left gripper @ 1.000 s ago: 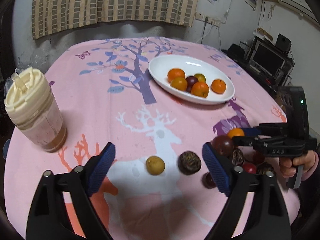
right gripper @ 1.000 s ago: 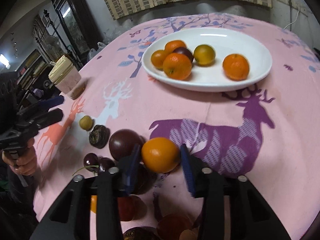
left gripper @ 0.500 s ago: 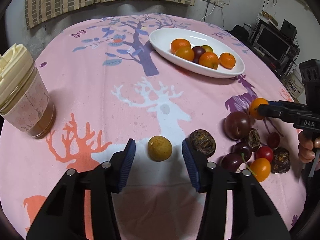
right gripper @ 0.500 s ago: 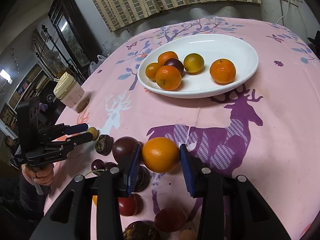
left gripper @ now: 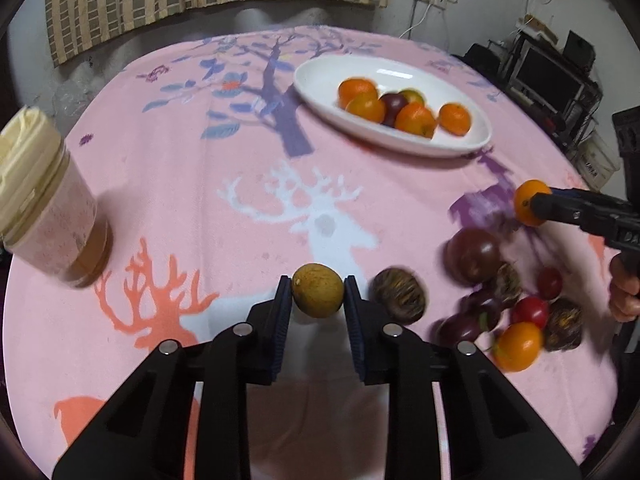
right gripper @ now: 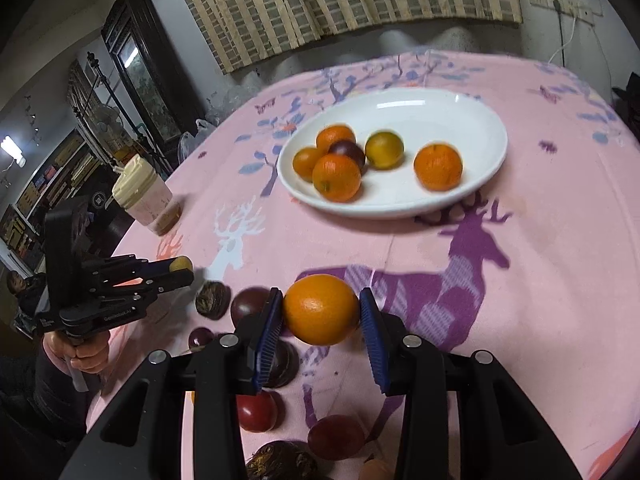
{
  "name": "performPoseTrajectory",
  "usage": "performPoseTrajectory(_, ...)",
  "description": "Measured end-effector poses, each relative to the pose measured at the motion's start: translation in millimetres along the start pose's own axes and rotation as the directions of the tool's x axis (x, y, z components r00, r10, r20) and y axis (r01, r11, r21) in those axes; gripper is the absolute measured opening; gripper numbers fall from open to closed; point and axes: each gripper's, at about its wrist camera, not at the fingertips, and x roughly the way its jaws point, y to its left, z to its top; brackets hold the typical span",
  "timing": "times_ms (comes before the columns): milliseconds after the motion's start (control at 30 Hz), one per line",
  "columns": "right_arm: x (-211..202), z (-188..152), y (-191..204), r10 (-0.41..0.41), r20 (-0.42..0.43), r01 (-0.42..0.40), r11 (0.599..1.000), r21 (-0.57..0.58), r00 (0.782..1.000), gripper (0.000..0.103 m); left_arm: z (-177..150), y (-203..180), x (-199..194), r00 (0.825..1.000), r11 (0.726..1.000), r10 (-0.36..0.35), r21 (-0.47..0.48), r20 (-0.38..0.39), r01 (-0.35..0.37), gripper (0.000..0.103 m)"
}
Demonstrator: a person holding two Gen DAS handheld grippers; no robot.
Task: Organize fruits
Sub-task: 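Carry a small yellow fruit to the plate with the left tool while the right tool carries an orange there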
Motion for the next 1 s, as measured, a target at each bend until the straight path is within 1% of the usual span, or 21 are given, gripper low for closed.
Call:
performPoseTrajectory(100,-9.9,16.5,-3.3,-0.014,0.043,0.014,1.0,-0.008,0.999,0.04,30.9,-11.8,-11.9,0.998,0.999,-0.026,0.044,0.049,0.024,0.026)
performPoseTrajectory(167,-12.5,33.0,-8.4,-0.028,0.081,0.028,1.0,-0.005,0.996,0.04,60.8,-20.3,-12.8,0.995,0.997,-0.059,0.057,0.078,0.055,0.026)
performPoseTrajectory(300,0.7,62.8,-20.0,-0.075,0.13,0.074,0.997,0.01,0.989,0.04,122.3,-34.5,7.3,0.99,0.996,-0.086,0.024,0.113,0.084,0.026)
performPoseTrajectory(333,9.3,71.3,-24.0,-0.078,0.13,0.077,0.997,0.015,0.988,0.04,138.0,-38.6,17.8,0.991,0.997,-0.08,0.009,0.112,0.079,0.026)
performPoseTrajectory(400,22.7,79.8,-29.2,-0.092,0.124,0.092,0.996,0.005,0.988,0.04,158.5,-47.1,37.7,0.992,0.996,-0.084,0.008,0.094,0.084,0.026)
performPoseTrajectory(500,40.2,84.8,-35.8,-0.098,0.102,0.099,0.995,-0.003,0.99,0.04,179.8,-59.1,68.8,0.996,0.997,-0.065,0.034,0.066,0.063,0.026)
performPoseTrajectory(600,55.4,86.9,-42.0,-0.091,0.072,0.092,0.996,-0.005,0.993,0.04,191.4,-59.8,94.2,0.999,0.999,-0.034,0.019,0.027,0.034,0.026)
performPoseTrajectory(633,58.1,85.9,-43.9,-0.086,0.066,0.086,0.996,-0.004,0.994,0.053,192.6,-58.3,98.3,1.0,1.0,-0.021,0.01,0.014,0.021,0.038)
performPoseTrajectory(667,58.1,84.3,-44.9,-0.071,0.062,0.072,0.997,0.001,0.995,0.066,191.8,-55.8,98.6,1.0,1.0,0.008,-0.006,0.004,-0.008,0.069)
performPoseTrajectory(700,55.9,83.1,-45.0,-0.065,0.066,0.065,0.998,0.007,0.996,0.078,188.8,-52.2,93.7,0.999,0.999,0.033,-0.025,0.019,-0.032,0.083)
performPoseTrajectory(733,51.0,83.2,-43.9,-0.063,0.078,0.063,0.998,0.006,0.995,0.079,183.9,-48.7,84.7,0.997,0.998,0.047,-0.041,0.055,-0.045,0.091)
performPoseTrajectory(767,44.8,83.5,-40.9,-0.062,0.09,0.062,0.998,0.0,0.994,0.082,177.2,-46.6,72.5,0.994,0.997,0.06,-0.046,0.089,-0.057,0.091)
performPoseTrajectory(800,38.0,84.4,-37.1,-0.059,0.105,0.06,0.998,-0.007,0.993,0.093,171.8,-44.8,63.4,0.993,0.997,0.068,-0.04,0.097,-0.064,0.091)
performPoseTrajectory(833,31.4,84.4,-32.6,-0.061,0.124,0.063,0.998,-0.017,0.99,0.1,165.3,-44.1,53.7,0.993,0.997,0.073,-0.034,0.097,-0.07,0.091)
performPoseTrajectory(933,16.9,78.2,-14.5,-0.081,0.162,0.095,0.992,-0.078,0.983,0.099,135.0,-39.2,19.2,0.991,0.997,0.073,-0.046,0.113,-0.068,0.096)
performPoseTrajectory(1000,10.5,69.4,-4.5,-0.065,0.165,0.083,0.991,-0.107,0.984,0.099,108.1,-37.3,-2.4,0.989,0.995,0.085,-0.053,0.123,-0.079,0.096)
